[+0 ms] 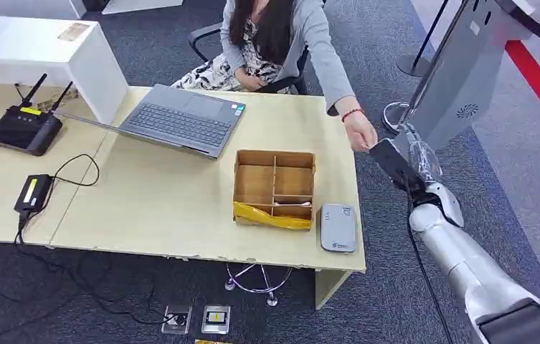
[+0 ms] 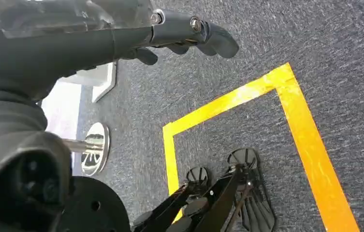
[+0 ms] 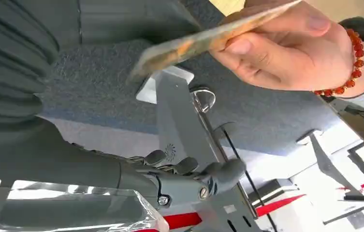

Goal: Pass the card to the sensor for recognition and then transmit it.

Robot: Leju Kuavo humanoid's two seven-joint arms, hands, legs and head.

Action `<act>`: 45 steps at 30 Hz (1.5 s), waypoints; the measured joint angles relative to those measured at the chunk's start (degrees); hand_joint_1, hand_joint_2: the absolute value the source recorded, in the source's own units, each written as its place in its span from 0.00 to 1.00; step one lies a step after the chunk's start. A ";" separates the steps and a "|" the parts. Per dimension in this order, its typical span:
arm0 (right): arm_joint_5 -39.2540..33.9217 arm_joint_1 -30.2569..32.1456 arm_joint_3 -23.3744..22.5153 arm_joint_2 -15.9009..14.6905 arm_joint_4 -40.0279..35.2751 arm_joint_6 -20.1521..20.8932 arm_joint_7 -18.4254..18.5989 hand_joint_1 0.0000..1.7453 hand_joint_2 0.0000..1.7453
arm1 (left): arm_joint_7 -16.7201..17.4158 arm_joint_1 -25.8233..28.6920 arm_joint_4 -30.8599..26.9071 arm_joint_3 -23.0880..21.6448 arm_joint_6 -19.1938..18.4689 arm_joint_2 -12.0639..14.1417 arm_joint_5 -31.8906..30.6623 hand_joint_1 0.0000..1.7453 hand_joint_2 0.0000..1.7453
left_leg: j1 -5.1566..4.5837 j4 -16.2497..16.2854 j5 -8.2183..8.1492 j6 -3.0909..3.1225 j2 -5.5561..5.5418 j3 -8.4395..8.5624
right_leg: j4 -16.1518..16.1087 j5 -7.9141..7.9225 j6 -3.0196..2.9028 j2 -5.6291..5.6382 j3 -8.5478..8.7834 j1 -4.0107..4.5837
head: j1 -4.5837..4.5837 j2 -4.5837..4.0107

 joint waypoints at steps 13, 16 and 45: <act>-5.31 -0.08 1.60 0.33 0.11 -0.70 -3.41 1.00 1.00 | 5.59 -0.63 0.00 -0.20 0.00 0.50 0.68 0.00 0.00 | 0.00 0.00 0.00 0.00 -0.02 -0.06 | 0.01 0.00 0.00 0.00 -0.02 0.00 | 0.00 0.00; -6.19 -0.24 1.66 0.63 0.39 -0.44 -4.24 1.00 1.00 | 7.37 -0.27 0.00 -0.20 0.00 0.48 1.01 0.00 0.00 | 0.00 0.00 -0.01 0.00 -0.01 -0.08 | 0.01 0.00 0.00 0.03 -0.06 0.00 | 0.02 0.00; -12.18 4.64 2.30 1.25 3.61 -1.03 -8.72 1.00 1.00 | 10.14 0.87 0.00 -0.20 0.00 1.07 -0.15 0.00 0.00 | 0.00 0.01 -0.01 0.00 0.04 -0.14 | -0.01 0.00 -0.01 0.06 -0.19 0.00 | 0.02 0.00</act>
